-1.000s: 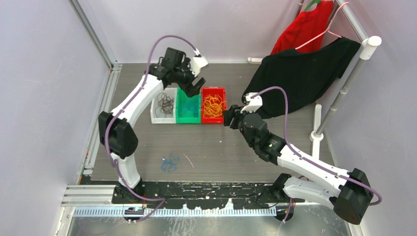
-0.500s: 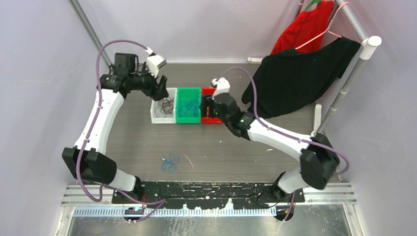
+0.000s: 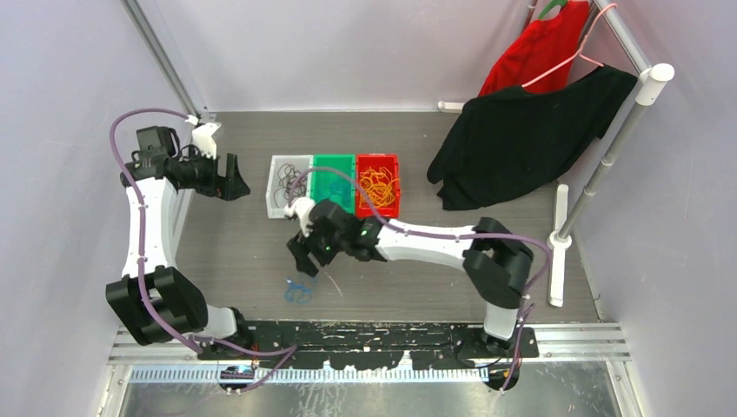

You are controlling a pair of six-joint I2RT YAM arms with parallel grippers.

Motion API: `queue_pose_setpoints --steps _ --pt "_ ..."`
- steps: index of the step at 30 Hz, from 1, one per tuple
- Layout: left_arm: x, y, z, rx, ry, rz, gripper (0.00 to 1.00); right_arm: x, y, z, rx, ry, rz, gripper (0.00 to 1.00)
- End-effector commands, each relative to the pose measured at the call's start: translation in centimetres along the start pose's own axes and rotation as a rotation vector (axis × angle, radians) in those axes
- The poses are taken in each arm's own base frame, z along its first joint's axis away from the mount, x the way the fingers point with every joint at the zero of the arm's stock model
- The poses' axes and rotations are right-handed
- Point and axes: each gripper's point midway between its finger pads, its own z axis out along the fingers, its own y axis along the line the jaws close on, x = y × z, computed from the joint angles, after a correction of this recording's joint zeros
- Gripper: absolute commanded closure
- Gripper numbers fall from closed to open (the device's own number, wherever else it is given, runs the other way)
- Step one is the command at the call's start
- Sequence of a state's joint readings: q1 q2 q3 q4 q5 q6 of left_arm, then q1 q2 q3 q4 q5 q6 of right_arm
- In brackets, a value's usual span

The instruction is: Untangle the cables

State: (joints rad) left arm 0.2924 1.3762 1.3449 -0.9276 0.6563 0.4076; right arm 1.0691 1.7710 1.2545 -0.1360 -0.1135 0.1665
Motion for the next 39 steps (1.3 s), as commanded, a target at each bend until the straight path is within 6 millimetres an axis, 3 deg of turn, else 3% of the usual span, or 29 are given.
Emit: queue_pose_setpoints --steps 1,4,9,14,17,27,30,35,39 --pt "-0.6 -1.4 -1.1 0.068 -0.031 0.003 0.14 3.2 3.4 2.0 -0.096 0.134 -0.034 0.24" --pt "-0.6 -1.9 -1.2 0.088 -0.033 0.004 0.15 5.0 3.6 3.9 -0.077 0.184 -0.020 0.26" --pt "-1.1 -2.0 -1.2 0.082 -0.063 -0.014 0.18 5.9 3.1 6.1 -0.006 0.197 -0.035 0.38" --pt "-1.6 -2.6 -1.4 0.106 -0.087 -0.028 0.20 4.7 1.0 5.2 0.107 0.159 -0.052 0.82" --pt "-1.5 -2.4 -1.3 0.099 -0.087 -0.029 0.20 2.1 0.2 3.0 0.099 0.089 -0.035 0.97" --pt "-1.1 -2.5 -1.3 0.097 -0.071 -0.036 0.20 -8.3 -3.9 -6.0 0.083 -0.159 0.057 0.99" --pt "-1.0 -2.7 -1.5 0.100 -0.072 -0.030 0.20 -11.1 -6.0 -8.3 0.128 -0.228 0.054 0.99" --pt "-0.8 -2.8 -1.4 0.110 -0.062 -0.046 0.21 -14.8 -11.0 -10.4 0.282 -0.302 0.052 0.99" --pt "-0.6 -2.8 -1.6 0.101 -0.057 -0.045 0.18 -16.0 -14.9 -10.5 0.424 -0.291 0.023 0.99"
